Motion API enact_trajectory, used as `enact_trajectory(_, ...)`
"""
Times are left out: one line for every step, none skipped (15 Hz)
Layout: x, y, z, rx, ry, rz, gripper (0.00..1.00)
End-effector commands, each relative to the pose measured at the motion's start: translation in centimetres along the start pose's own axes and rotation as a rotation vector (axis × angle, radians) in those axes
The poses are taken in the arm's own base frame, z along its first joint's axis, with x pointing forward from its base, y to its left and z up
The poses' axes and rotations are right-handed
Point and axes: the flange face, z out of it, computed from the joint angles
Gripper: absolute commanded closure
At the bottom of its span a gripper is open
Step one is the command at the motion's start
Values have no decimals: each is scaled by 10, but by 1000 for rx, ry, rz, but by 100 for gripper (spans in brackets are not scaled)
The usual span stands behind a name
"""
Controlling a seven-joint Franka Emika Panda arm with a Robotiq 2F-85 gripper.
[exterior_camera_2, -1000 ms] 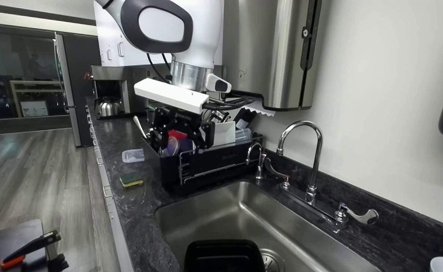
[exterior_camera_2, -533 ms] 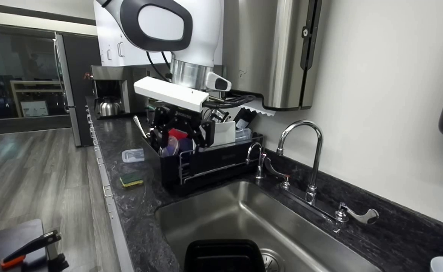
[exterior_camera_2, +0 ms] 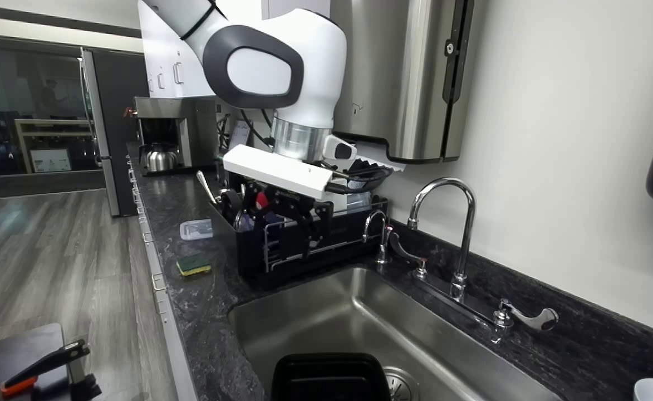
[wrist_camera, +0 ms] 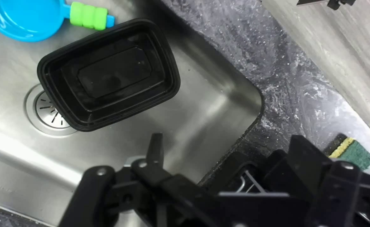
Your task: Put the black box in the sink on the dish rack
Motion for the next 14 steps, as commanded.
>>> enact_trajectory(8, 25, 6, -7, 81, -85, 0)
enact_trajectory(9, 32, 8, -15, 105, -108, 0)
enact_trajectory(10, 38, 12, -14, 125, -124, 0)
enact_trajectory(12, 44, 20, -22, 134, -136, 0)
enact_trajectory(13, 50, 26, -27, 139, -147, 0)
enact_trajectory(14, 55, 35, -37, 138, -157, 0)
enact_trajectory(14, 61, 45, -46, 135, -164, 0)
enact_trajectory(13, 68, 54, -64, 129, -168, 0)
enact_trajectory(13, 74, 61, -80, 126, -169, 0)
enact_trajectory(13, 82, 68, -100, 125, -168, 0)
enact_trajectory(13, 89, 72, -115, 125, -164, 0)
enact_trajectory(13, 97, 75, -133, 127, -160, 0)
enact_trajectory(13, 104, 77, -147, 130, -153, 0)
enact_trajectory(12, 111, 78, -160, 134, -145, 0)
